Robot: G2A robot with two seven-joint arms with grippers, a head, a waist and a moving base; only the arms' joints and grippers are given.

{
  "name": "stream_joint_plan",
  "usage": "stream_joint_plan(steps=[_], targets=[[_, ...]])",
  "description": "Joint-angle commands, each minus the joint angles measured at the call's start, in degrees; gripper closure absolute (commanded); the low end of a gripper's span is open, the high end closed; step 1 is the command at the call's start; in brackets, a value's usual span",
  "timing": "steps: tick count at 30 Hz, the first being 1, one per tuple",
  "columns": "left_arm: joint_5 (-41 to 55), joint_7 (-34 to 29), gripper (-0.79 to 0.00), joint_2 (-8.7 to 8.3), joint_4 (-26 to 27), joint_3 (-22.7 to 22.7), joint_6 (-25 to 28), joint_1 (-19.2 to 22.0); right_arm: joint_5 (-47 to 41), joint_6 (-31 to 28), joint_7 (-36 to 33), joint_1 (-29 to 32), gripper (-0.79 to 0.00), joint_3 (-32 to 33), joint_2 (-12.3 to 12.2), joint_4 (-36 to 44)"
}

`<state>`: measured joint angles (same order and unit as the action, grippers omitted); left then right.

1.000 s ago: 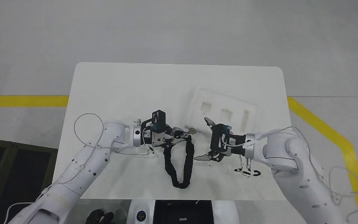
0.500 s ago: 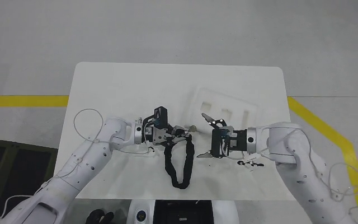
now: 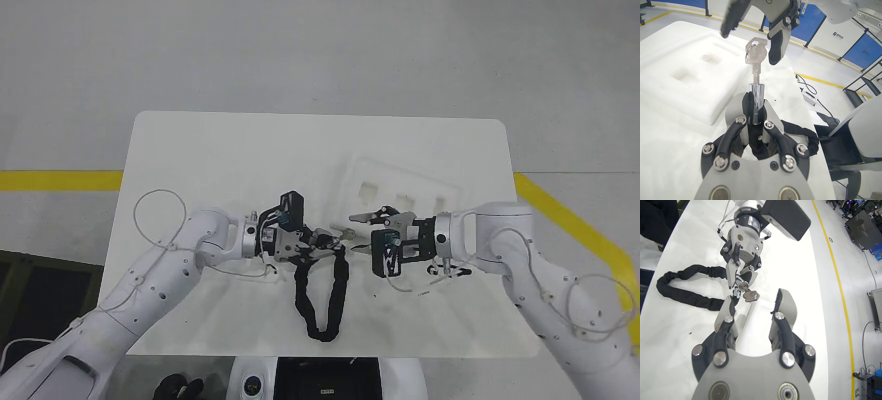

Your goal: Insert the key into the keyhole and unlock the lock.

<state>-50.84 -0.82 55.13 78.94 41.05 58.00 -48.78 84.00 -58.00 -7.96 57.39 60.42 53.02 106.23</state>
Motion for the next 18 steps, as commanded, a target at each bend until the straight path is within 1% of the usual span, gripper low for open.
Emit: stream_joint_plan(steps=[1,3,7,12,17,18], targets=[[0.2,0.1,0.000,-0.20,0.0,-0.4,0.0,0.3,1.1,0.0,0.6,-0.7,-0.342,-0.8,-0.6,0.1],[0.4,0.2,0.000,-0.37,0.1,-0.8,0.0,0.5,1.5,0.0,1.7,-1.5,-0.363,-1.5,-1.1,0.0],[0.9,0.3,0.000,-0.59,0.2,-1.8,0.0,1.1,2.0,0.0,3.4,-2.8,-0.363,-2.2,-1.8,-0.2],[1.2,0.3,0.000,-0.71,0.2,-3.1,0.0,1.7,3.3,0.0,4.6,-3.8,-0.326,-3.5,-2.2,0.0],[1.6,0.5,0.000,-0.71,-0.1,-4.2,0.0,2.4,4.0,0.0,5.1,-5.1,-0.311,-5.7,-2.3,-0.3],[1.7,0.6,0.000,-0.71,-0.1,-4.4,0.0,2.6,4.0,0.0,5.2,-5.3,-0.289,-6.0,-2.3,-0.4]])
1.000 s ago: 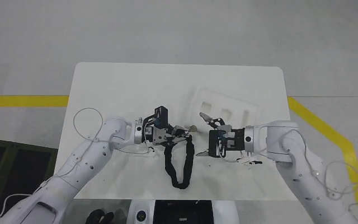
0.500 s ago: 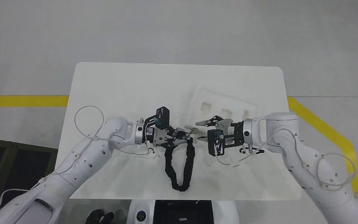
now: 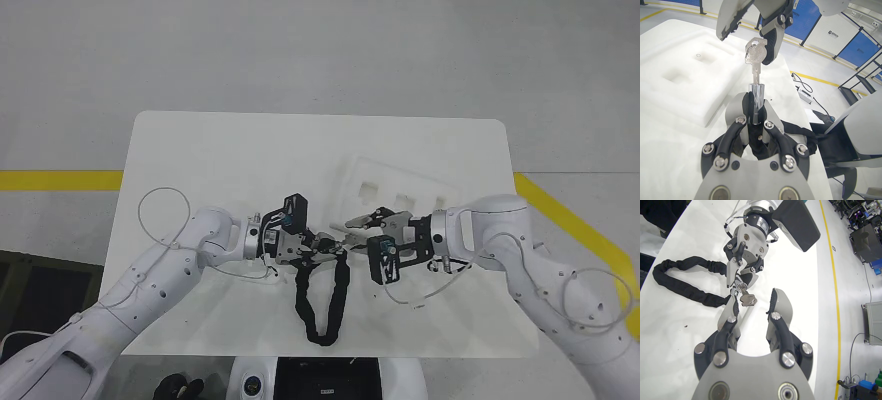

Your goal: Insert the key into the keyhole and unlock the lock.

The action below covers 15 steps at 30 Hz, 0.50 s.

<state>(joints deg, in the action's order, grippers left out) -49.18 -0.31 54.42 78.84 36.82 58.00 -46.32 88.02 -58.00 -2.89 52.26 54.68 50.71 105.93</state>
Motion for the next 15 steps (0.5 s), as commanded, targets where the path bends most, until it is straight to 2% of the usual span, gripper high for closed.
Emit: stream_joint_plan(steps=[1,4,5,6,15], targets=[[0.1,0.1,0.000,0.00,-0.1,-0.3,0.0,0.2,0.1,0.0,0.2,-0.4,-0.277,-0.6,0.0,-0.3],[0.1,0.3,0.000,-0.04,-0.2,-0.8,0.0,0.6,0.2,0.0,0.7,-1.1,-0.194,-1.7,0.0,-0.4],[0.1,0.3,0.000,-0.06,-0.3,-0.9,0.0,0.7,0.0,0.0,1.2,-1.3,-0.052,-2.2,-0.1,-0.4],[0.2,0.3,0.000,-0.08,-0.3,-1.0,0.0,0.8,0.2,0.0,1.4,-1.6,0.000,-2.6,-0.1,-0.5],[-0.2,1.0,0.000,-0.20,-0.3,-1.9,0.0,1.3,-2.4,0.0,2.1,-3.6,0.000,-5.5,-0.9,-2.4]])
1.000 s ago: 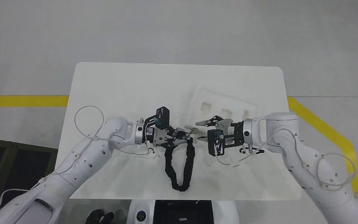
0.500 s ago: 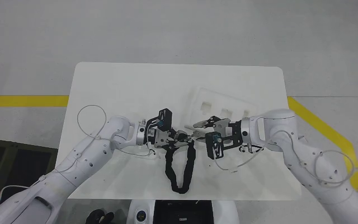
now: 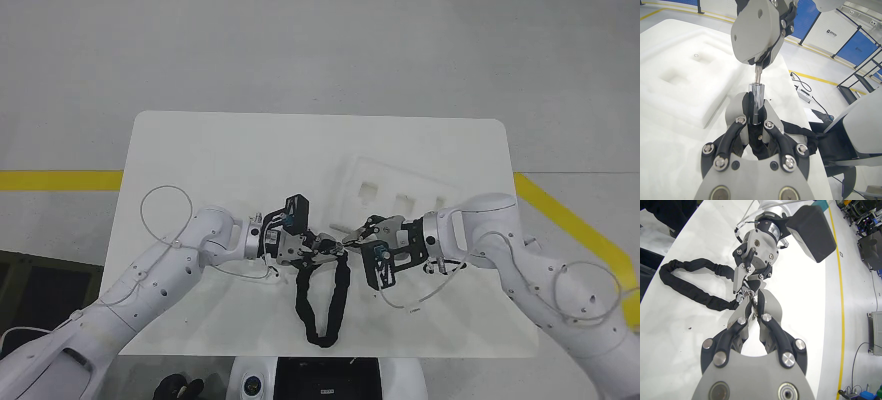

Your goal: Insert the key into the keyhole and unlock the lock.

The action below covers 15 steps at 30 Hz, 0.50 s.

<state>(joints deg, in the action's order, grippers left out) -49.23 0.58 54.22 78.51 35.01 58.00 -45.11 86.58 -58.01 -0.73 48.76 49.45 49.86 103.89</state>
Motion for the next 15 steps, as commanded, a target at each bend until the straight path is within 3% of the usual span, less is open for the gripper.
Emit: stream_joint_plan(steps=[1,11,15], targets=[[-0.3,0.2,0.000,-0.01,0.1,-0.1,0.0,0.1,-1.9,0.0,-0.5,-0.4,0.000,-0.5,-0.1,-0.7],[-2.1,1.2,0.000,-0.20,0.5,0.3,0.0,0.1,-19.3,0.2,-11.2,-1.8,0.000,-2.6,-0.1,-3.7],[-3.0,1.7,0.000,-0.29,0.7,0.8,0.0,-0.1,-29.4,4.7,-19.1,-1.1,0.000,-3.0,0.1,-4.4]])
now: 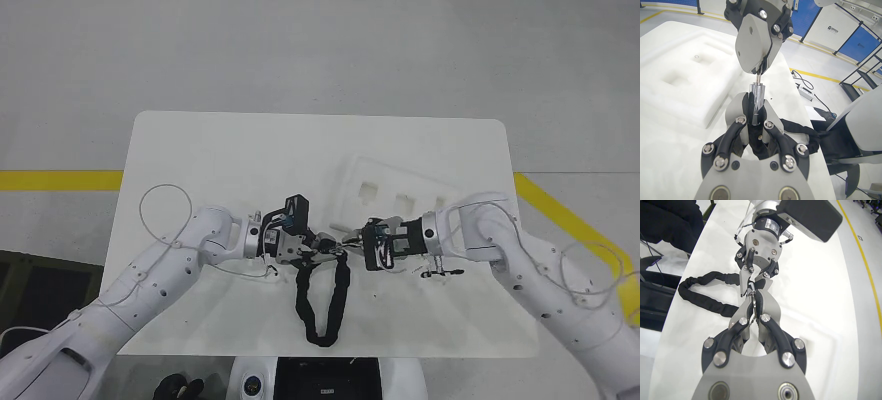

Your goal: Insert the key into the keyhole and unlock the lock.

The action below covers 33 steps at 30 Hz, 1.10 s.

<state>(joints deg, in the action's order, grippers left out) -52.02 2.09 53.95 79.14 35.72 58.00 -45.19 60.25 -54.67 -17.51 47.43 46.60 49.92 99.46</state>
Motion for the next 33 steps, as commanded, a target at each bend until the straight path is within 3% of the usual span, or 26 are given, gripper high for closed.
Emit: stream_joint_plan(steps=[1,6,14,25,26,27,28,29,33], targets=[[-0.5,0.3,0.000,-0.04,0.2,0.3,0.0,-0.1,-5.3,2.4,-4.7,0.3,0.000,-0.4,0.1,0.3],[-2.3,0.5,0.000,-0.13,0.8,1.1,0.0,-0.5,-15.8,7.8,-12.7,0.7,0.000,-1.1,0.3,1.9],[-5.6,0.1,0.000,-0.37,2.8,3.7,-1.6,-1.9,-24.8,13.9,-19.8,1.4,0.000,-0.9,0.4,3.7],[-9.6,-1.9,0.000,-1.38,7.2,8.1,-4.6,-5.3,-27.5,21.2,-20.0,4.0,0.000,0.3,0.7,5.2],[-9.7,-2.2,0.000,-1.46,7.6,8.4,-4.7,-5.6,-27.4,21.2,-19.9,4.2,-0.025,0.2,0.8,5.4],[-9.7,-2.4,0.000,-1.51,7.9,8.6,-4.7,-5.9,-27.2,21.2,-19.8,4.3,-0.219,0.2,0.8,5.5],[-9.7,-2.6,0.000,-1.56,8.1,8.9,-4.6,-6.1,-27.1,21.3,-19.8,4.4,-0.622,0.2,0.8,5.6],[-9.7,-2.7,0.000,-1.61,8.3,9.2,-4.6,-6.3,-27.0,21.2,-19.8,4.5,-0.785,0.2,0.9,5.8],[-9.5,-3.1,0.000,-1.81,8.0,10.5,-4.2,-7.0,-26.6,21.1,-19.6,4.8,-0.785,0.6,1.0,5.8]])
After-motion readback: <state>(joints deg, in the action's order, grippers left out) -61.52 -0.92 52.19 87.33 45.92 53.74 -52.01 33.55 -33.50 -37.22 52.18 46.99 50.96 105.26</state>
